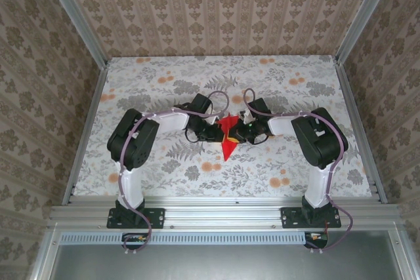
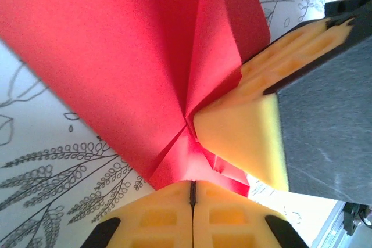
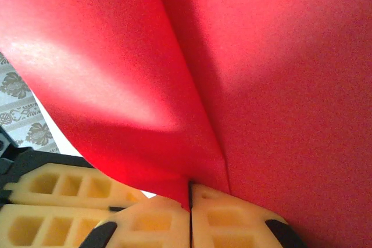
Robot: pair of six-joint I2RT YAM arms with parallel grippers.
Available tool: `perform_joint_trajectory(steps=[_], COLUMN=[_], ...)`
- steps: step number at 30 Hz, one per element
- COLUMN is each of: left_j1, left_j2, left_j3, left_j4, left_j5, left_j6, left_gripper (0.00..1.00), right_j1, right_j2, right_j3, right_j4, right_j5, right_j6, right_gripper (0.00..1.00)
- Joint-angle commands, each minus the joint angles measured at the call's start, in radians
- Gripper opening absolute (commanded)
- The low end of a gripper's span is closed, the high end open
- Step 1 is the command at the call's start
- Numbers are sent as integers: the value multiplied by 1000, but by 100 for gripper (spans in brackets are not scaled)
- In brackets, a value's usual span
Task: Fold a paper plane with a square sheet of paper (pick it up from the middle)
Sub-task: Fourth fold the wing at the center of the table.
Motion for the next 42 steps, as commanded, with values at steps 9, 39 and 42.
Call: perform_joint_trajectory(steps=[9,39,42], left_j1=[6,3,2], left_j2=[0,87,91], left_j3=[-11,4,3], left_j4=[-25,-31,-31], left_j5=[-53,-79,-78], left_j6=[-1,44,48], left_gripper=[5,0,0], right_j1=[5,22,22], right_j2=[16,-33,-38], right_j3=[21,36,31], right_j4=[-12,15,23], right_j5=[8,-13,-13], right_j6=[-12,39,45], right_gripper=[10,10,10])
